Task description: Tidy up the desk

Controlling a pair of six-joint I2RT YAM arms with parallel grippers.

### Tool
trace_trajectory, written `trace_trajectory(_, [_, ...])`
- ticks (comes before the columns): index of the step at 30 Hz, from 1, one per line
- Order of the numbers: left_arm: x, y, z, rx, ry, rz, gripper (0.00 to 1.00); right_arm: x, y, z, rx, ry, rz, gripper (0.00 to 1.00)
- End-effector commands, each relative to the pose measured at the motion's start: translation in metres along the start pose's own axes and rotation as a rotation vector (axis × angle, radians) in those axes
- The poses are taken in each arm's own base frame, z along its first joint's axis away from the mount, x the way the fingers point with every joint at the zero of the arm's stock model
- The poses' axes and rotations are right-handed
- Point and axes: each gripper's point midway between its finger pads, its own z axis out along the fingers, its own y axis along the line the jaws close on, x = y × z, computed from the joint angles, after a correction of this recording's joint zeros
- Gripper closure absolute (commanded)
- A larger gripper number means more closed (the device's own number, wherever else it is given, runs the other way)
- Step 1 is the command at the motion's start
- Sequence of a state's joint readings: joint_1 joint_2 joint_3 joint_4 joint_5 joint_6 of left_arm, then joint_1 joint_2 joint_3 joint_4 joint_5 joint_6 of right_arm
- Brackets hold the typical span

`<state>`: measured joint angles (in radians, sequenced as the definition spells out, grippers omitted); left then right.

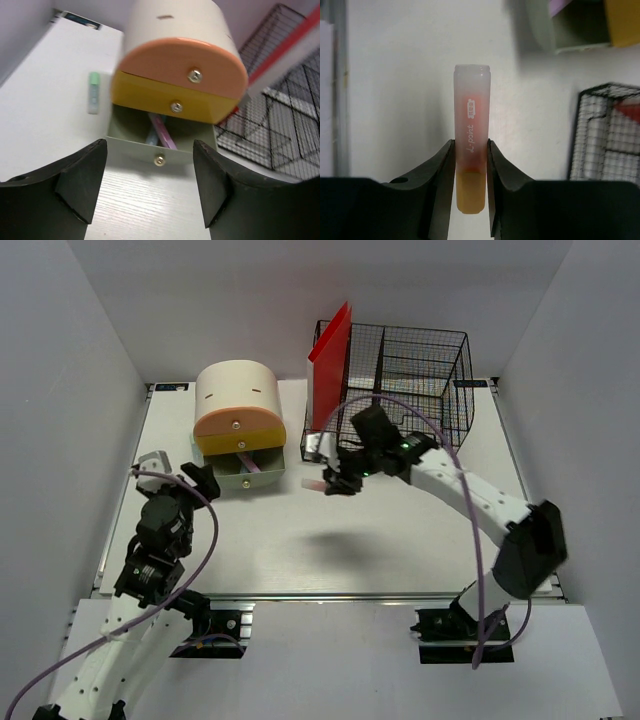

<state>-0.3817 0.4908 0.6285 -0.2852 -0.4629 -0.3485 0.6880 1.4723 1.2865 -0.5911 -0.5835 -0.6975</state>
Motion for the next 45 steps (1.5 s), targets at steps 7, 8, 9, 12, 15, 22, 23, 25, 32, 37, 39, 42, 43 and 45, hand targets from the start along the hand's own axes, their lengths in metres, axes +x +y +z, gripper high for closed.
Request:
trace_trajectory(7, [-0.015, 0.046, -0.016, -0.229, -0.098, -0.063, 0.2, -0.089, -0.086, 0.07, 0.237, 0.041, -0.322, 1.0])
trace_trajectory(8, [-0.014, 0.047, -0.016, -0.233, -0.099, -0.064, 0.2, -0.097, -0.09, 0.076, 0.245, 0.029, -0.341, 1.0])
trace_trajectory(9, [-0.015, 0.048, -0.017, -0.236, -0.103, -0.067, 0.19, -0.105, -0.09, 0.083, 0.24, 0.013, -0.356, 1.0])
trace_trajectory(12, [-0.017, 0.049, -0.019, -0.238, -0.112, -0.073, 0.19, -0.13, -0.089, 0.109, 0.194, -0.035, -0.418, 1.0])
trace_trajectory(15, [-0.018, 0.05, -0.02, -0.239, -0.118, -0.078, 0.19, -0.142, -0.092, 0.137, 0.194, -0.068, -0.49, 1.0])
trace_trajectory(22, [-0.017, 0.047, -0.019, -0.227, -0.111, -0.074, 0.2, -0.143, -0.116, 0.172, 0.237, -0.084, -0.562, 1.0])
trace_trajectory(23, [-0.017, 0.046, -0.018, -0.222, -0.111, -0.074, 0.2, -0.14, -0.119, 0.173, 0.245, -0.084, -0.565, 1.0])
trace_trajectory(25, [-0.018, 0.045, -0.018, -0.216, -0.112, -0.075, 0.2, -0.134, -0.125, 0.18, 0.271, -0.08, -0.589, 1.0])
trace_trajectory(32, [-0.018, 0.043, -0.018, -0.206, -0.11, -0.075, 0.2, -0.118, -0.13, 0.198, 0.259, -0.034, -0.578, 0.69])
trace_trajectory(37, [-0.017, 0.041, -0.017, -0.194, -0.105, -0.073, 0.19, -0.114, -0.13, 0.195, 0.262, -0.022, -0.554, 0.54])
trace_trajectory(39, [-0.015, 0.039, -0.015, -0.187, -0.098, -0.07, 0.2, -0.117, -0.126, 0.192, 0.256, -0.028, -0.541, 0.52])
trace_trajectory(42, [-0.012, 0.037, -0.013, -0.181, -0.085, -0.061, 0.19, -0.125, -0.127, 0.183, 0.268, -0.042, -0.536, 0.51])
trace_trajectory(43, [-0.011, 0.037, -0.012, -0.179, -0.081, -0.057, 0.19, -0.13, -0.126, 0.178, 0.273, -0.049, -0.535, 0.53])
trace_trajectory(45, [-0.008, 0.035, -0.01, -0.171, -0.07, -0.05, 0.22, -0.135, -0.124, 0.168, 0.264, -0.056, -0.512, 0.64])
